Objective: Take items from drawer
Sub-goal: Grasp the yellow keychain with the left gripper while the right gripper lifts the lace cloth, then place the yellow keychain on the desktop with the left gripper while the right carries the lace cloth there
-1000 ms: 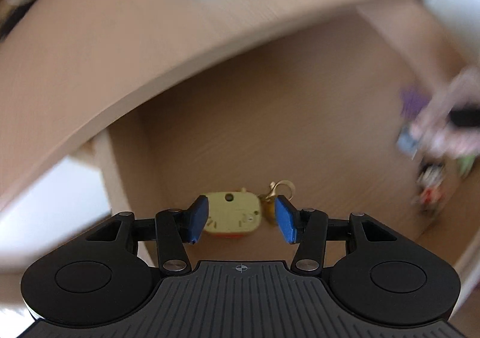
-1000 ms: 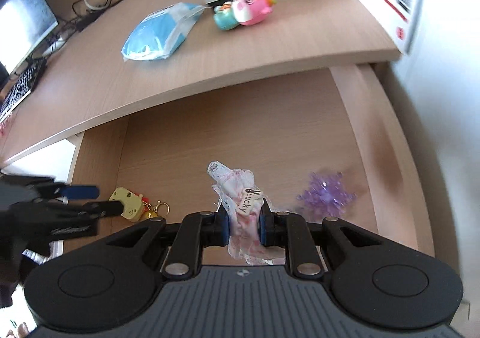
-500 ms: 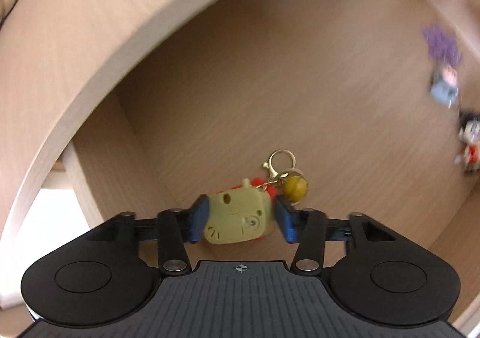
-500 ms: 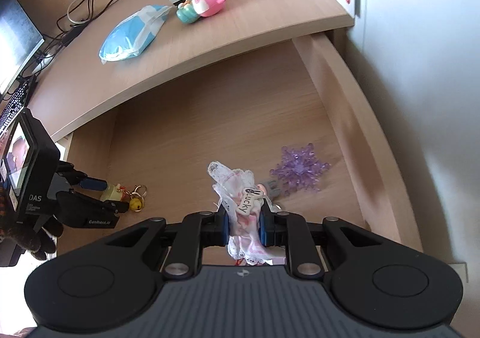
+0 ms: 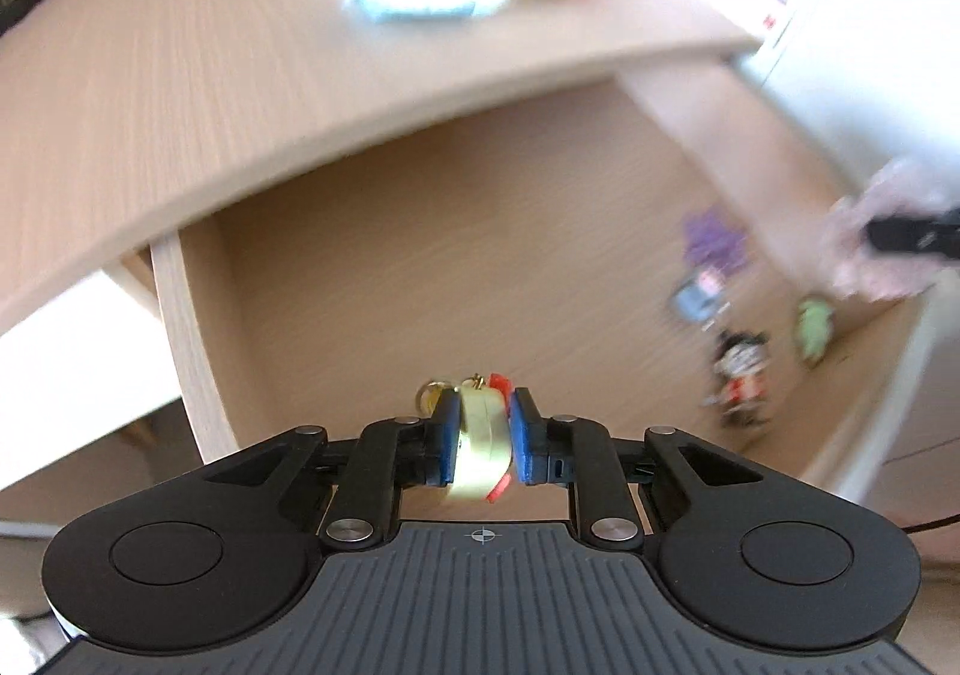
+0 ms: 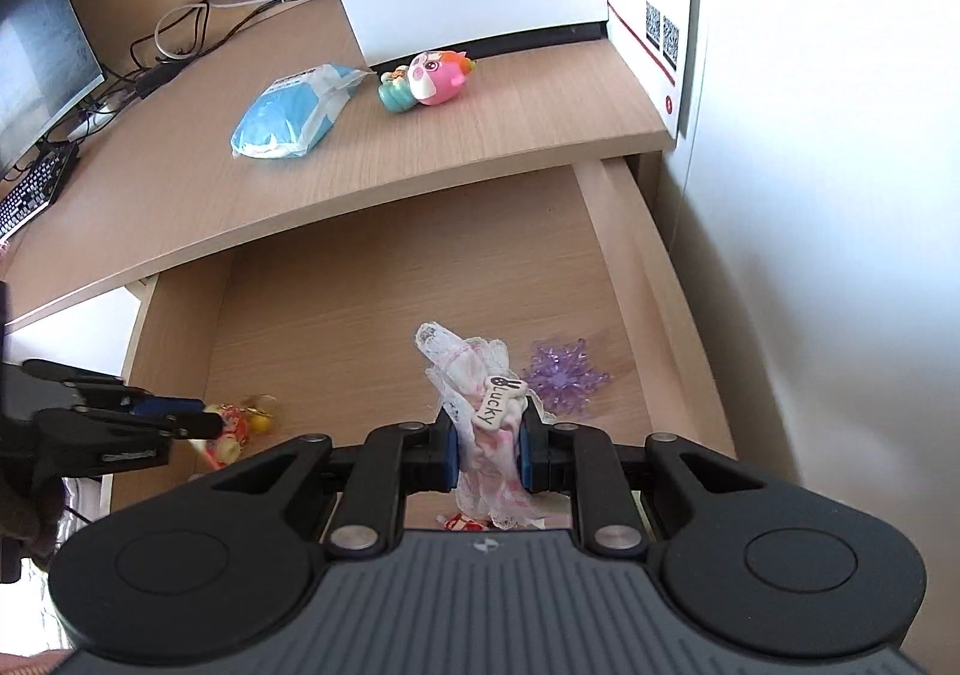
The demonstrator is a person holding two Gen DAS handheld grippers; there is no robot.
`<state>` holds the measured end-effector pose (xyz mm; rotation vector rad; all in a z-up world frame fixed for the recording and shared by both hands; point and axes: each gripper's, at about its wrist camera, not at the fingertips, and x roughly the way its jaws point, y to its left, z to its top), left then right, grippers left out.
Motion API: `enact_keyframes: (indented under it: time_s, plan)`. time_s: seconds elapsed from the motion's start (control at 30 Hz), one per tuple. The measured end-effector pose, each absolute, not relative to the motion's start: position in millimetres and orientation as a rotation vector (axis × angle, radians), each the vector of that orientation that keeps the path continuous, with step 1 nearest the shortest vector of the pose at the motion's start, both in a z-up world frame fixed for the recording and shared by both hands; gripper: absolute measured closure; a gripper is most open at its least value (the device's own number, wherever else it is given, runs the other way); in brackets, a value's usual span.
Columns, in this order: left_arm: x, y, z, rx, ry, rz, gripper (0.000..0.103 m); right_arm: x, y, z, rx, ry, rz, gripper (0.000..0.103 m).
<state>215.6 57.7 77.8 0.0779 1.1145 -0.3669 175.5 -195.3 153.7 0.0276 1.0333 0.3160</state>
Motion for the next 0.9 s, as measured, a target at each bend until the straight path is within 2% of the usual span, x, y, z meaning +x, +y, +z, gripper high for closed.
enact_keyframes:
  time_s: [0.3,0.4,0.53,0.7,0.9]
  plan:
    - [252.7,32.3,189.6,0.008,0.804,-0.38,0.082,177.1,-190.2,161.7,0.027,1.018,0.336,0.086]
    - [282.2,35.2,205.2,0.02,0.707,-0.282,0.082,179.8,-189.4,166.3,0.031,1.004,0.341,0.086]
    - [321.2,49.5,181.0,-0.011,0.672,-0.151,0.082,182.6,-191.1,170.6,0.038,0.986,0.339,0.086]
    - [349.0,45.9,120.3,0.027,0.747,-0.095,0.082,189.7,-193.2,171.4,0.015,0.986,0.313,0.086]
    - [341.6,58.6,124.3,-0.076,0.743,-0.063,0.081,214.9,-196.4,181.5,0.028,0.959,0.314,0.086]
